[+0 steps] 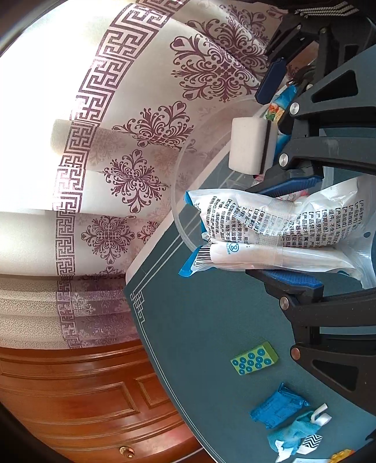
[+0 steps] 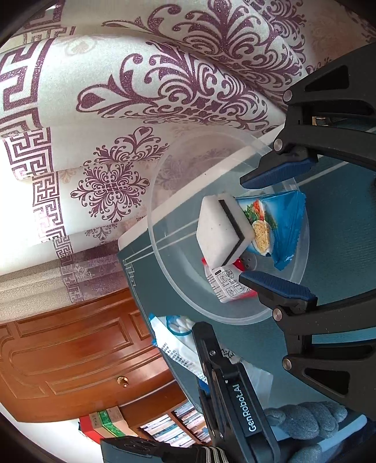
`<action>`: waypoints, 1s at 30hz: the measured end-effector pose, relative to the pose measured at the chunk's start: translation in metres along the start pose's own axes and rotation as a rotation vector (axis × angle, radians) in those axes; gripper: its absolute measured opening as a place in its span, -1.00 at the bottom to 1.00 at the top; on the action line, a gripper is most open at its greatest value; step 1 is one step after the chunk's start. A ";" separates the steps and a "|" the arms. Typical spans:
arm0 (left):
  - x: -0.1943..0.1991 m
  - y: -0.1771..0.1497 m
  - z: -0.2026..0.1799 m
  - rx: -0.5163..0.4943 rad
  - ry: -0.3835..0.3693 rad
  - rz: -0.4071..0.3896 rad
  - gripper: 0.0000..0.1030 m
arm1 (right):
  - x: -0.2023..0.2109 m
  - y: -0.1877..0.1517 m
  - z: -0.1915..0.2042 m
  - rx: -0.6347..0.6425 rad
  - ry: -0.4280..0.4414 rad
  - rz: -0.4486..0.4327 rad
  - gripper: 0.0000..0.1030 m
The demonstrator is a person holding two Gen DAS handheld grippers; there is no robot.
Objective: Organize objects
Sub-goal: 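Lower the white bag into the bowl with the left tool and open it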
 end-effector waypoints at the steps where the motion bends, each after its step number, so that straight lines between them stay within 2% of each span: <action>1: -0.004 0.002 -0.003 -0.003 -0.009 0.001 -0.08 | 0.001 0.000 0.000 -0.001 -0.001 -0.002 0.17; 5: -0.016 0.009 -0.011 -0.016 -0.033 0.004 -0.07 | 0.002 0.002 -0.002 -0.005 -0.007 -0.012 0.17; 7: -0.019 0.011 -0.012 -0.019 -0.033 -0.003 0.01 | 0.002 0.002 -0.002 -0.006 -0.008 -0.011 0.17; 8: -0.020 0.013 -0.012 -0.019 -0.027 -0.009 0.13 | 0.001 0.001 -0.002 -0.006 -0.008 -0.009 0.17; 9: -0.020 0.013 -0.010 -0.017 -0.020 -0.016 0.34 | 0.000 0.001 -0.002 -0.006 -0.008 -0.006 0.17; 11: -0.016 0.013 -0.005 -0.008 -0.006 -0.035 0.55 | 0.000 -0.001 -0.001 -0.003 -0.007 -0.002 0.17; 19: 0.003 0.004 0.015 0.038 0.029 -0.047 0.57 | 0.003 -0.003 0.005 0.008 -0.005 -0.007 0.17; 21: 0.010 0.001 0.019 0.044 0.040 -0.056 0.63 | 0.004 -0.003 0.006 0.008 -0.003 -0.009 0.17; 30: 0.029 -0.015 0.029 0.012 0.131 -0.074 0.70 | 0.005 -0.007 0.011 0.015 0.003 -0.007 0.17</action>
Point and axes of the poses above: each gripper's, at about its wrist camera, not at the fingertips, and x roughly against the way its jaws point, z to its left, y to its top, the point moved 9 cm from there along -x, roughly the way its jaws point, and after that the axes turned 10 degrees about -x, right-handed, at the moved point
